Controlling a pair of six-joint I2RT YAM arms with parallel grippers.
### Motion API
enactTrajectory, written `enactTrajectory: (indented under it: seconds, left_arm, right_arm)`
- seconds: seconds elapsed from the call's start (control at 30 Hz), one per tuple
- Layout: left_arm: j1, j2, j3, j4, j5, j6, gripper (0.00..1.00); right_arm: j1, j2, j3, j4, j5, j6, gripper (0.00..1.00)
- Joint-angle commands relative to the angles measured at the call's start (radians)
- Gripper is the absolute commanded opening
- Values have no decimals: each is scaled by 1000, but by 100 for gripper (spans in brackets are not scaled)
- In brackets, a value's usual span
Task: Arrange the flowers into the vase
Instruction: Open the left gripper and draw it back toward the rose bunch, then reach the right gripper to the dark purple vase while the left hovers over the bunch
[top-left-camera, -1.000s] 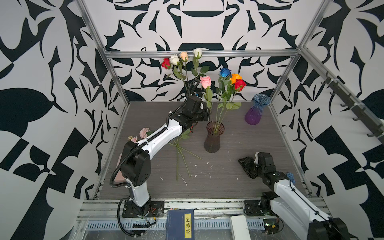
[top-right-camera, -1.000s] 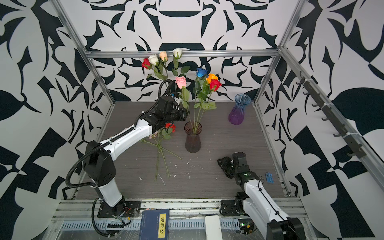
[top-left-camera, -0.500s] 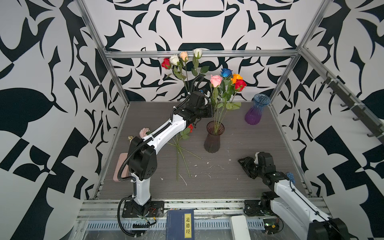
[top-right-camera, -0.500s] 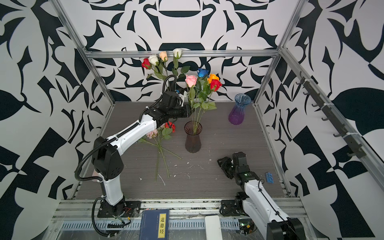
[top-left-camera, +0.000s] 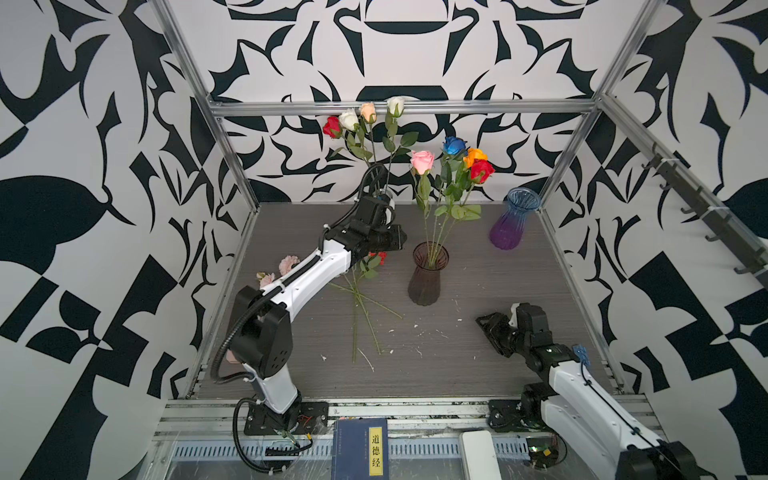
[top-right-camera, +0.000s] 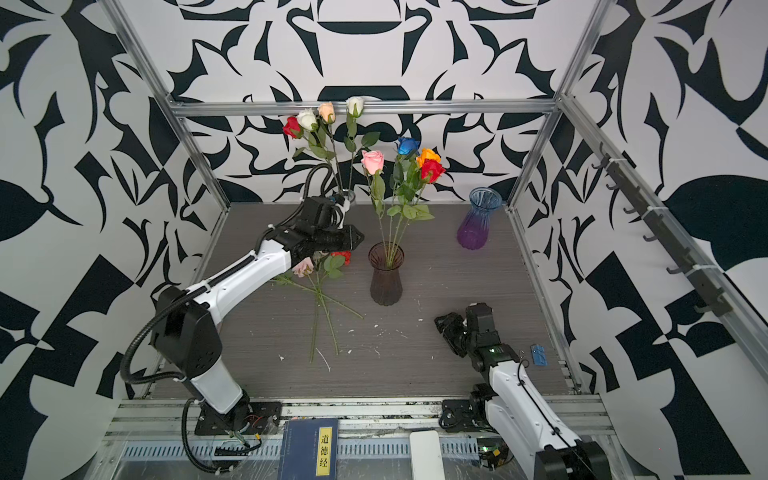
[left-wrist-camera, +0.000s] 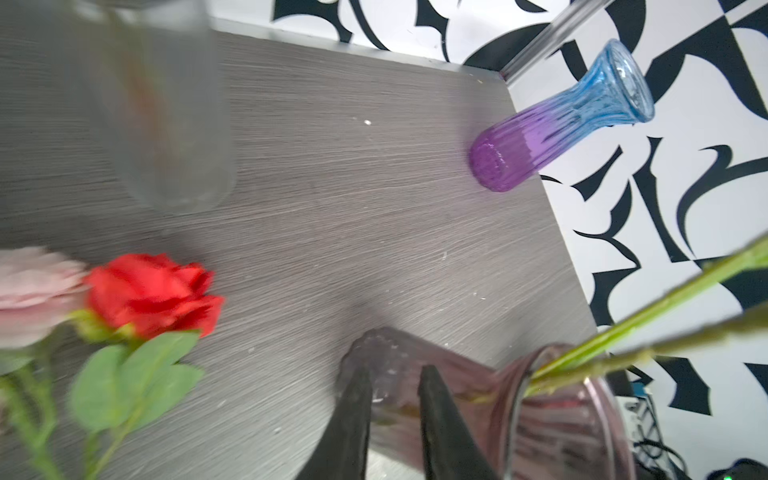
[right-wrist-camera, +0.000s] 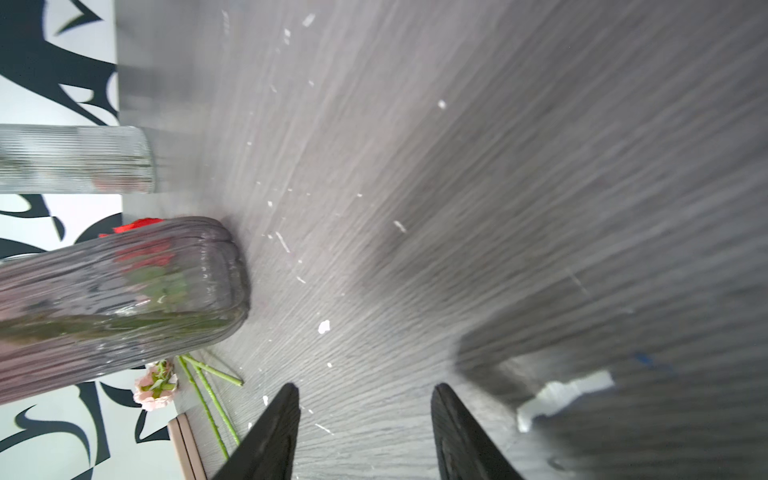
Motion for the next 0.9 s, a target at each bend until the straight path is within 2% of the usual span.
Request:
enactTrajectory:
  seconds: [0.0, 0.13, 0.33, 0.47, 0.6, 0.7, 0.8, 0.87]
  left_arm:
    - [-4, -108, -66, 1, 6, 23, 30]
    - [-5, -197, -155, 0, 46, 22, 37]
    - [-22, -312, -309, 33, 127, -132, 39]
    - [-28, -391, -420, 143, 152, -254, 40]
    - [-28, -450, -469, 195, 148, -297, 40]
    - [-29, -487, -458, 152, 147, -272, 41]
    - [-28, -537, -430, 68, 126, -222, 42]
    - [-28, -586, -415, 5, 105, -197, 43]
  right_arm:
    - [-3, -21, -11, 6, 13, -9, 55]
    - [-3, -26, -22, 19, 16, 2, 55]
    - [-3, -1, -19, 26, 14, 1, 55]
    - [-2, -1, -7, 20, -2, -21, 54]
    - [23, -4, 53, -13, -15, -41, 50]
    - [115, 3, 185, -110, 45, -43, 50]
    - [278, 19, 330, -164, 197, 16, 50]
    - [402, 53, 445, -237, 337, 94, 52]
